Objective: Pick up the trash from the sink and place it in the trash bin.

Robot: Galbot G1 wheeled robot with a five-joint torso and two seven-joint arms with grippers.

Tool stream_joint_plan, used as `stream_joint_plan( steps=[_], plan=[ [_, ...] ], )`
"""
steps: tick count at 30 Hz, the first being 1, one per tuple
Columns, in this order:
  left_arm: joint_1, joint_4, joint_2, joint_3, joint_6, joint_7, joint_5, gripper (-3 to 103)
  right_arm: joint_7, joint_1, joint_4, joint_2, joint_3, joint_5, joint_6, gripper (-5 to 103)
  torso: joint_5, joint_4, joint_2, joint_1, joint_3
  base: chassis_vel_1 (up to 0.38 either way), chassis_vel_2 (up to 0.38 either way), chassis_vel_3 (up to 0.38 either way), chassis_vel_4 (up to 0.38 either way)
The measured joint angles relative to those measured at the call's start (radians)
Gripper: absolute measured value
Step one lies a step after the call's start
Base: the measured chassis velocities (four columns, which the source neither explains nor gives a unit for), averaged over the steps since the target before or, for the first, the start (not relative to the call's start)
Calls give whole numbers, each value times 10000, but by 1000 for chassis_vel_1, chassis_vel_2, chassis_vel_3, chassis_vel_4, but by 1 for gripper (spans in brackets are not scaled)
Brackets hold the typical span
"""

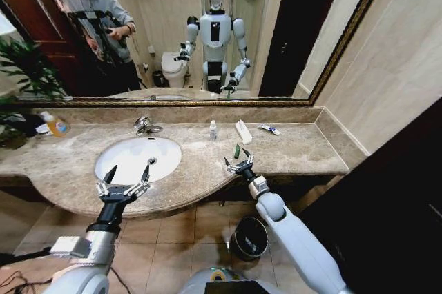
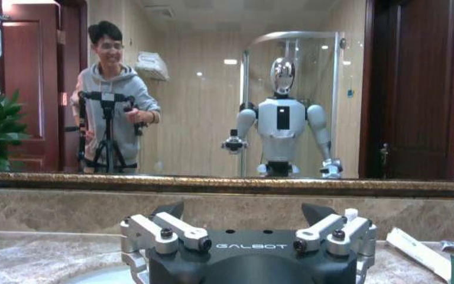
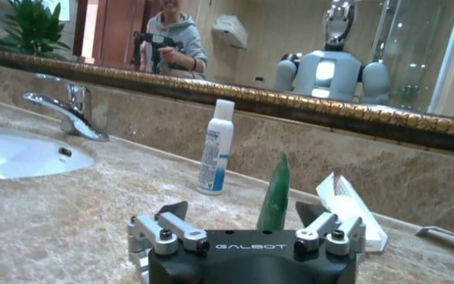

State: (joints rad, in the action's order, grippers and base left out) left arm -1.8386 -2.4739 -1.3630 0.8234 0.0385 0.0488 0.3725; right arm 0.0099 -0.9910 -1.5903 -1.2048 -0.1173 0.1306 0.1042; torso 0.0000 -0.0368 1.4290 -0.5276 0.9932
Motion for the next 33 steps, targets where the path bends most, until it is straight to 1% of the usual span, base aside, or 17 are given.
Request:
stream_joint_plan(
  steps=[2, 3, 6, 8, 11, 12, 15, 16, 18, 20, 24, 25, 26, 27, 30, 32, 33],
  plan=[
    [0, 0, 0, 0, 0, 0, 0, 100, -69, 162, 172, 3, 54, 147, 40, 86, 0, 0, 0, 0, 0, 0, 0, 0, 0],
    [0, 0, 0, 0, 0, 0, 0, 100, -69, 162, 172, 3, 54, 147, 40, 86, 0, 0, 0, 0, 0, 0, 0, 0, 0],
    [0, 0, 0, 0, 0, 0, 0, 100, -89, 427, 403, 4, 124, 286, 67, 75, 0, 0, 0, 0, 0, 0, 0, 0, 0],
    [0, 0, 0, 0, 0, 0, 0, 100, -89, 491, 443, 4, 136, 308, 74, 75, 0, 0, 0, 0, 0, 0, 0, 0, 0],
    [0, 0, 0, 0, 0, 0, 0, 100, -64, 551, 433, 54, 162, 394, 55, 63, 0, 0, 0, 0, 0, 0, 0, 0, 0],
    [0, 0, 0, 0, 0, 0, 0, 100, -64, 551, 433, 54, 162, 394, 55, 63, 0, 0, 0, 0, 0, 0, 0, 0, 0],
    [0, 0, 0, 0, 0, 0, 0, 100, 8, 501, 302, 180, 182, 471, -19, 51, 0, 0, 0, 0, -1, 0, 0, 0, 0],
    [0, 0, 0, 0, 0, 0, 0, 100, 8, 501, 302, 180, 182, 471, -19, 51, 0, 0, 0, 0, -1, 0, 0, 0, 0],
    [0, 0, 0, 0, 0, 0, 0, 100, 29, 452, 205, 282, 178, 541, -66, 43, 0, 0, 0, 0, -1, 0, 0, 0, 0],
    [0, 0, 0, 0, 0, 0, 0, 100, 45, 432, 161, 318, 163, 563, -85, 43, 1, 0, 0, 1, -1, 0, 0, 0, 0],
    [0, 0, 0, 0, 0, 0, 0, 100, 59, 284, 15, 441, 40, 595, -118, 27, 0, 1, 0, 1, -1, 0, 0, 0, 0],
    [0, 0, 0, 0, 0, 0, 0, 100, 59, 284, 15, 441, 40, 595, -118, 27, 0, 1, 0, 1, -1, 0, 0, 0, 0],
    [0, 0, 0, 0, 0, 0, 0, 100, 52, 249, 15, 438, 11, 595, -105, 24, 1, 1, 0, 1, -1, 0, 0, 0, 0],
    [0, 0, 0, 0, 0, 0, 0, 100, 48, 223, 15, 423, -16, 595, -86, 24, 1, 0, 0, 0, -1, 0, 0, 0, 0],
    [0, 0, 0, 0, 0, 0, 0, 100, 38, 114, -32, 400, -109, 595, -31, 13, 0, 0, 0, 1, -1, 0, 0, 0, 0],
    [0, 0, 0, 0, 0, 0, 0, 100, 38, 83, -81, 406, -133, 599, -31, 13, 1, 0, 0, 1, -1, 0, 0, 0, 0],
    [0, 0, 1, 0, 0, 0, 0, 100, 38, 40, -185, 418, -175, 617, -31, 7, 1, 0, 1, 1, -1, 0, 0, 0, 0]
  ],
)
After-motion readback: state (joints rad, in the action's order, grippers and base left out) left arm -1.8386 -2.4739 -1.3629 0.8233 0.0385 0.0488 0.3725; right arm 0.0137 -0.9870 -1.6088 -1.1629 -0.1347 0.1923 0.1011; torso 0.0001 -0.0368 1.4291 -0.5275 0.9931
